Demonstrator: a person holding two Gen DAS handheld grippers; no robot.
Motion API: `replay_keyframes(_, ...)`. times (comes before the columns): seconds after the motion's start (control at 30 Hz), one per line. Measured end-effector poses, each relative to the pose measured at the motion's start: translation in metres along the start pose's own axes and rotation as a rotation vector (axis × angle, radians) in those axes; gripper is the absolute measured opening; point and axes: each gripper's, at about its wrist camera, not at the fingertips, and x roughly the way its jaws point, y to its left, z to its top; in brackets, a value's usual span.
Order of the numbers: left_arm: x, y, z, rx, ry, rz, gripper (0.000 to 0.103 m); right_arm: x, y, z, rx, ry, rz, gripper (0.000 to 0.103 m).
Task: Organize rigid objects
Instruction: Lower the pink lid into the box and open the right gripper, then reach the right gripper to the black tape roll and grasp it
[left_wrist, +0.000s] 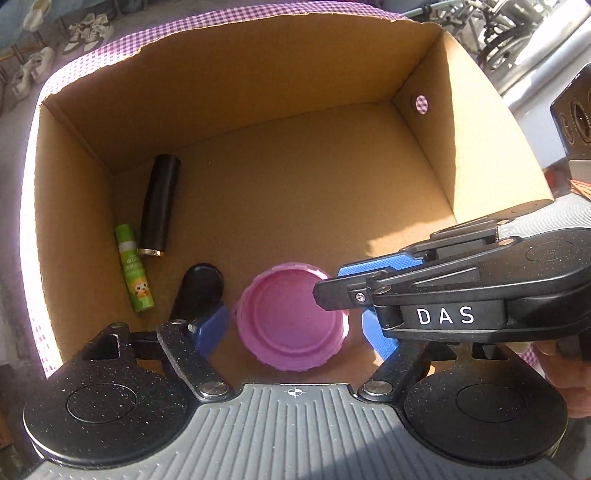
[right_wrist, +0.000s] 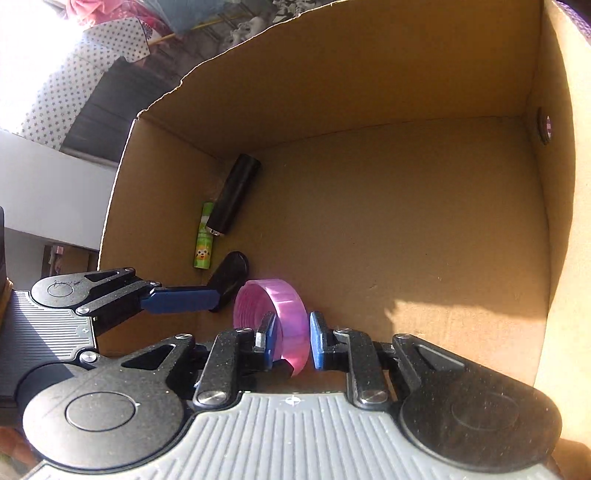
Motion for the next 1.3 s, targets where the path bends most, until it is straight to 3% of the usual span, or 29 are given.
replay_keyframes(0.13,-0.021,0.002,-0.002,-0.007,-0.063,0.012,0.079,-0.021,-0.006,-0.007,0.019,-0.066,0.062,0.022)
replay_keyframes(0.3,-0.062,0.000,-0.022,-0.010,-0.196,0.017,0.079,-0.068,-0.006,-0.035,0.033,-0.228,0.152,0.022)
replay_keyframes(0.5,-0.112,-0.005,-0.074,0.009,-0.391,0.015,0.081,-0.134,0.003,-0.110,-0.016,-0.459,0.214,0.023)
replay_keyframes(0.67,-0.114,-0.011,-0.116,-0.006,-0.477,0.010,0.084,-0.151,0.003,-0.184,-0.029,-0.580,0.223,0.033)
replay_keyframes(0.8,-0.096,-0.014,-0.151,-0.020,-0.467,0.002,0.085,-0.124,0.010,-0.218,-0.017,-0.586,0.195,0.033)
replay_keyframes(0.93,-0.069,-0.019,-0.175,-0.012,-0.428,0.035,0.085,-0.092,0.011,-0.234,0.000,-0.538,0.168,0.033)
replay_keyframes(1.07,-0.043,-0.027,-0.188,0.015,-0.378,0.083,0.085,-0.061,0.016,-0.240,-0.021,-0.469,0.079,0.033)
replay_keyframes(1.2,-0.022,-0.028,-0.192,0.011,-0.315,0.062,0.085,-0.039,0.018,-0.237,-0.026,-0.419,0.058,0.033)
replay_keyframes(1.3,-0.013,-0.031,-0.193,0.033,-0.314,0.086,0.085,-0.028,0.024,-0.232,-0.047,-0.397,0.044,0.033)
